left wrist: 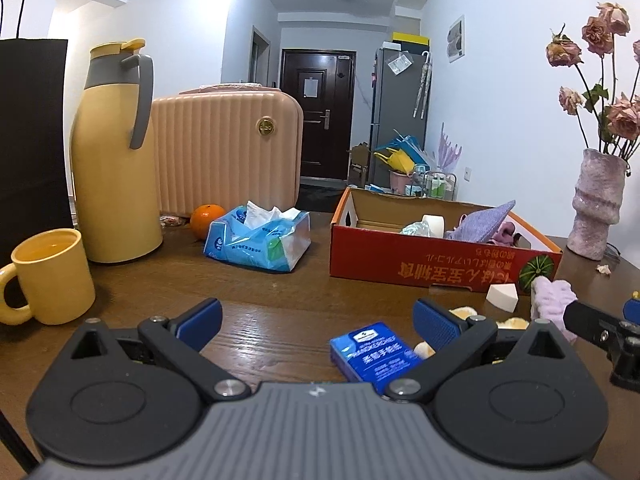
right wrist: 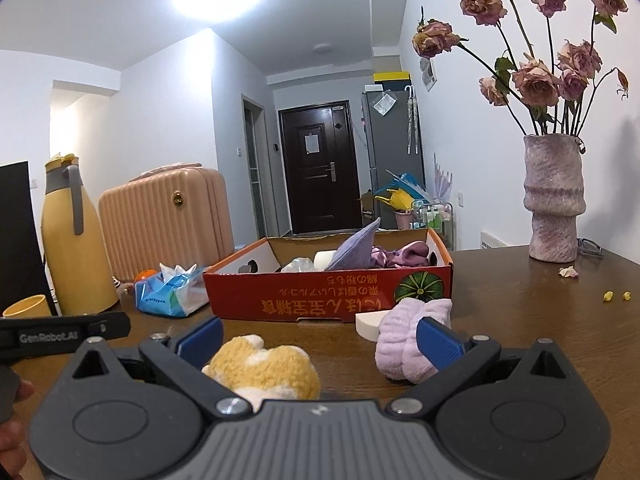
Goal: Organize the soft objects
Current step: 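Lower the right gripper onto the yellow-and-white plush toy and close it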
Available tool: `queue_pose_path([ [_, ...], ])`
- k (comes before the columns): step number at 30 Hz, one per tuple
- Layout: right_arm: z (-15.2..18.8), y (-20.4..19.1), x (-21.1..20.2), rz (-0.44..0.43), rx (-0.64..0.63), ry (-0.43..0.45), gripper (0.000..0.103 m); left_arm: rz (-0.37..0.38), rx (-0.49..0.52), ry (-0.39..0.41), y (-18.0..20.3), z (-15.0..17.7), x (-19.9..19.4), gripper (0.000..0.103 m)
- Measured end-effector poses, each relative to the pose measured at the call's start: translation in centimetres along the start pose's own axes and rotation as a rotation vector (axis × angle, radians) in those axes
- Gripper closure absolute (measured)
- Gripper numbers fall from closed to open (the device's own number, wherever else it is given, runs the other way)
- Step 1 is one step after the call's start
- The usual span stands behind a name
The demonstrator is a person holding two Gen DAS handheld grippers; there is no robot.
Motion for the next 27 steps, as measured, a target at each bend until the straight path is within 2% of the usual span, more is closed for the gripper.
queue_pose_path([
  [27,0.16,-0.55,0.28,0.012,-0.042,-0.026,0.0,0.001,0.016,0.003,-0.33,0.0,-0.56,0.0],
])
Point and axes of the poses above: each gripper's, at about its wrist camera, not at the fingertips, and x roughly the way its jaws point, y to its right, z to its underside, the point moved 9 cm from there along x, roughly the way its jaws point, and after that the axes turned 9 degrees about -x, right-handed, at the moved point
